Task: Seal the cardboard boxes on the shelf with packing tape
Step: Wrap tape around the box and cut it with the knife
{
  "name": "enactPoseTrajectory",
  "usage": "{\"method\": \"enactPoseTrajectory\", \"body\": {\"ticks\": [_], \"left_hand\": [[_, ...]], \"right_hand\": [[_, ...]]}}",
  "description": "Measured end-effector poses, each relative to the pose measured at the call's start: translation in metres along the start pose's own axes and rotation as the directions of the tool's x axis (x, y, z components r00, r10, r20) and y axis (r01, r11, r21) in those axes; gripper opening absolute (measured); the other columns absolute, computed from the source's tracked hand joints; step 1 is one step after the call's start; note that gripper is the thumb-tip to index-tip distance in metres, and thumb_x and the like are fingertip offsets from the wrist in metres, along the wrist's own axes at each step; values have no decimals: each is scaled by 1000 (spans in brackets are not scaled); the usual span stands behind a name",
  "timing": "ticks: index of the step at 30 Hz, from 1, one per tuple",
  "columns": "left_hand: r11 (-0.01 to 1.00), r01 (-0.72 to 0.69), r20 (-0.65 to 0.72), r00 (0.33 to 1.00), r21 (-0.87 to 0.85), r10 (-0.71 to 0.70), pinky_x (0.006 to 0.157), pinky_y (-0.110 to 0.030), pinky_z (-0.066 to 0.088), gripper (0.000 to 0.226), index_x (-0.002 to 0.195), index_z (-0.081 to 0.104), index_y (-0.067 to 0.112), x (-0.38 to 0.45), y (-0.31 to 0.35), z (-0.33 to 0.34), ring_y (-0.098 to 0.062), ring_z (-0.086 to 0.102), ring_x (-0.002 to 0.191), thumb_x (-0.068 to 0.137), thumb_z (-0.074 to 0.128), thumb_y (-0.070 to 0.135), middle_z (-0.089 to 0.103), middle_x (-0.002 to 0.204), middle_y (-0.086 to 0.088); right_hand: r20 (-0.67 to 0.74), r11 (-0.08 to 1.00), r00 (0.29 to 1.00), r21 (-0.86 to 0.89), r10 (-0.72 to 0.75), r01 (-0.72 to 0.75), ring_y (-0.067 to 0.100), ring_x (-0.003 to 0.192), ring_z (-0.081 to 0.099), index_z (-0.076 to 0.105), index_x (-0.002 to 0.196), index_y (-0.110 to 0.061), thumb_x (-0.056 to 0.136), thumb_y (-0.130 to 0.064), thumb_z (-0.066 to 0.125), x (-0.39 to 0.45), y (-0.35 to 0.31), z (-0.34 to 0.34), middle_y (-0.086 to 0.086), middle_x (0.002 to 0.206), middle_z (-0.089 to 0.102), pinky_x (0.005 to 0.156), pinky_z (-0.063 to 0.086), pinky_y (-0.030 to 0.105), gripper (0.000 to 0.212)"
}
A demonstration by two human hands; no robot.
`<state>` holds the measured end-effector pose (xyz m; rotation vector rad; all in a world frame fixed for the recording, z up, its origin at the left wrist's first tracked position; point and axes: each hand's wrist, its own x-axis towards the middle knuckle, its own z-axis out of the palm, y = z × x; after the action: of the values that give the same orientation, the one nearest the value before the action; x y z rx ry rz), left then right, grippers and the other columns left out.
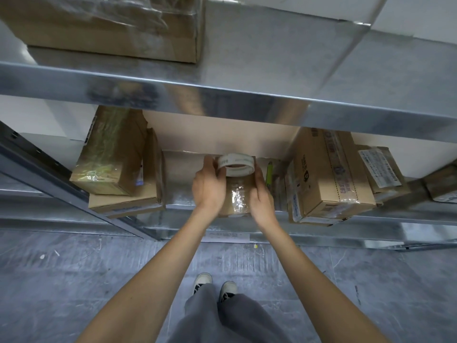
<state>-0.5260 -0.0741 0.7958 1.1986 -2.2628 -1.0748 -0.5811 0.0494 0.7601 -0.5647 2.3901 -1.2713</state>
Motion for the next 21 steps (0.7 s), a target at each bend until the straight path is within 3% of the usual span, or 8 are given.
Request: {"method": "enactPoseTrajectory", "body": {"ticks": [2,5,8,11,13,15,17,21], "left_hand": [[1000,2,40,999,16,-3,63,-39,43,16,102,44,8,-1,0,3,-41,62,83,97,47,23,63,88,-14],[998,45,39,998,43,-46,62,-36,36,19,103,43,8,0,4,7,-39,62,84,99,44,27,61,86,-12],[991,18,61,998,129,-27,65,-38,39,23,108,45,8,4,3,10,-40,62,89,99,46,29,66,96,-16],[992,-72,96,993,104,62,68,-42,45,20,105,44,6,10,-8,5,-42,62,87,98,49,23,65,93,-18],[995,-75,67,995,-60,79,60,-35,44,14,100,41,6,13,-19,-2,-37,62,80,98,51,17,59,84,-11],[984,-33,9,999,-176,35,54,-17,45,14,107,43,0,8,-26,-10,-25,62,77,98,50,9,57,87,-5],[966,-18,-74,997,-257,-1,63,-8,46,23,118,41,-3,1,-26,-14,-16,59,81,97,49,2,56,96,-4],[947,84,-43,994,-310,-103,74,-27,49,23,119,48,1,1,-22,-1,-19,60,86,96,52,7,62,99,-6]], "right_hand": [[2,959,995,-266,-96,93,19,147,18,18,155,-24,99,-15,31,4,6,-2,-2,163,11,114,27,34,58],[49,870,991,-476,-122,130,17,149,5,32,149,-23,102,-36,35,6,5,1,-5,161,16,116,7,52,48],[89,864,995,-495,-48,86,16,150,3,36,145,-23,97,-57,31,7,3,1,-3,159,23,116,4,58,60],[110,836,993,-541,-35,89,13,149,-3,15,154,-29,91,-70,26,6,5,-2,-9,163,5,114,-1,58,76],[111,812,993,-575,-41,98,13,149,-5,4,155,-30,90,-73,26,6,4,-2,-12,162,-2,114,-5,58,81],[124,791,990,-599,-60,123,13,149,-6,4,155,-28,89,-75,23,7,3,-2,-12,162,-2,114,-9,57,83],[141,776,987,-613,-74,146,12,149,-8,3,155,-28,90,-74,22,8,3,-3,-13,162,-2,112,-14,54,82],[173,753,983,-638,-65,162,11,148,-12,3,155,-28,96,-62,26,10,-3,-8,-13,162,-6,114,-6,55,72]]}}
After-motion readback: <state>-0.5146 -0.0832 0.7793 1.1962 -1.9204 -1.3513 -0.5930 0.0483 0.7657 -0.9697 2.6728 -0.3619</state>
